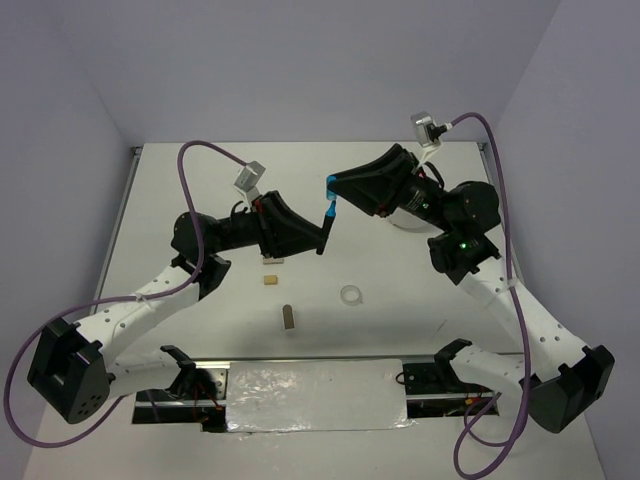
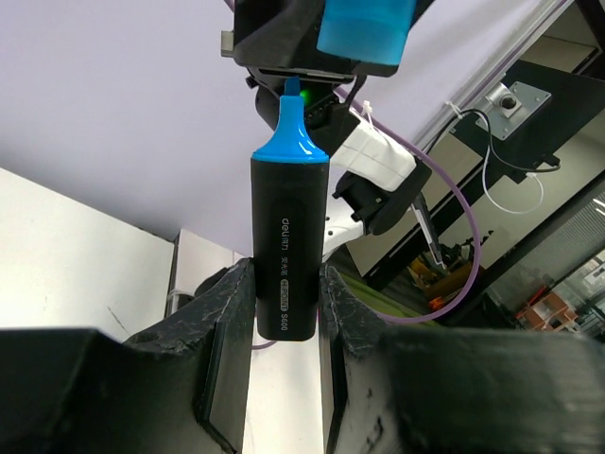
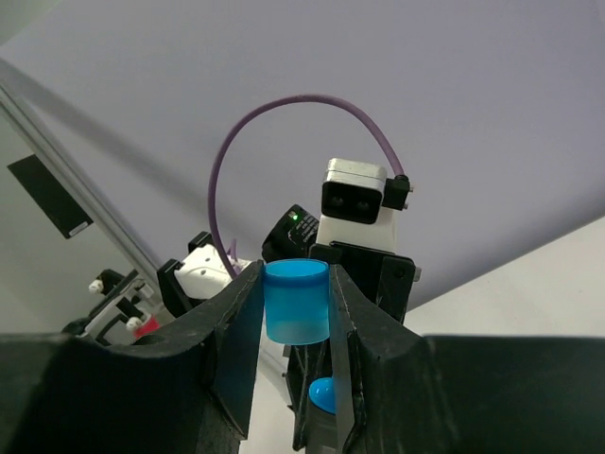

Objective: Sort the stationery into containers
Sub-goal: Close the pen cap on the pen.

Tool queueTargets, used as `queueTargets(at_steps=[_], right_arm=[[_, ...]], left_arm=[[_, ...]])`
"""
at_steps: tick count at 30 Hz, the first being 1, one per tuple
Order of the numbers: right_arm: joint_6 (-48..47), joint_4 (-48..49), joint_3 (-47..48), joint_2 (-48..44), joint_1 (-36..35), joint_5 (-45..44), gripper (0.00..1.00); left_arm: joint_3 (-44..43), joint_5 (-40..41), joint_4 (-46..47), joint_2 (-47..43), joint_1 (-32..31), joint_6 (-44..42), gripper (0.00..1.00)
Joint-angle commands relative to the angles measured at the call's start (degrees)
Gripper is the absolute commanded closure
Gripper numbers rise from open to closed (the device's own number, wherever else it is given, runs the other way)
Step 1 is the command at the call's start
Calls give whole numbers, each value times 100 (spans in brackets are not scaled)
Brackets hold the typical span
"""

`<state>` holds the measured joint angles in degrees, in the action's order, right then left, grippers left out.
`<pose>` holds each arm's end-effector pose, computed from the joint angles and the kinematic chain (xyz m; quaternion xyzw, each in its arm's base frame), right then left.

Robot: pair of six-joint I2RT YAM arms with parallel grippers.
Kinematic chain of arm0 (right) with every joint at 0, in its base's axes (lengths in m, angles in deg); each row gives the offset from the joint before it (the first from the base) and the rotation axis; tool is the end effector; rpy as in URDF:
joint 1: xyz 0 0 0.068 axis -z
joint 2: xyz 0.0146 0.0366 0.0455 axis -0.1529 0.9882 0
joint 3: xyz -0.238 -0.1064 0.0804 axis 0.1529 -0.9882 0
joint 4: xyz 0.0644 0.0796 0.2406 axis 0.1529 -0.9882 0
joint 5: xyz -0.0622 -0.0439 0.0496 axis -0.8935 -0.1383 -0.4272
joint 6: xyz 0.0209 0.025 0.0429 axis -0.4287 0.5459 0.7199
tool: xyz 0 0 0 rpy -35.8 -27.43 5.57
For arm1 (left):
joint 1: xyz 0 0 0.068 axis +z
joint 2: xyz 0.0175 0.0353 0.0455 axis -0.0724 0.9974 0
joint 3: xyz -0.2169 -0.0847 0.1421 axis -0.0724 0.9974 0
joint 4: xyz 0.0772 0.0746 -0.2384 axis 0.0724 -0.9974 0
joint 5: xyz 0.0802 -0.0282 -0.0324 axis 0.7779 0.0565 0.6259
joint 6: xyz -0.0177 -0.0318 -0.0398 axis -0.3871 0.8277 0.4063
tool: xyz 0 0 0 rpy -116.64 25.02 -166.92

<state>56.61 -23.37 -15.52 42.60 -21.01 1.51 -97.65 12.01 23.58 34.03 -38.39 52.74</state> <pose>0.1782 0.1279 0.4622 -0.1972 0.4941 0.6676 0.5208 0.1881 -0.1593 0.3815 0.2142 0.5024 -0.7510 0.3710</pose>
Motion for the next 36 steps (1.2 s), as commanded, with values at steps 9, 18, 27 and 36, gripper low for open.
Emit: queueTargets(at_steps=[9, 18, 27, 36], right_arm=[[-414, -117, -165, -277, -175, -323, 76], [-626, -285, 204, -259, -140, -420, 76], [-564, -144, 284, -268, -114, -359, 75], [-433, 14, -15, -312, -113, -359, 74]], left_arm=[[-350, -17, 565, -34, -30, -38, 100], [-166, -26, 434, -113, -21, -107, 100], [-8, -26, 82, -341, -30, -283, 100], [-95, 71, 38, -429, -30, -301, 100]])
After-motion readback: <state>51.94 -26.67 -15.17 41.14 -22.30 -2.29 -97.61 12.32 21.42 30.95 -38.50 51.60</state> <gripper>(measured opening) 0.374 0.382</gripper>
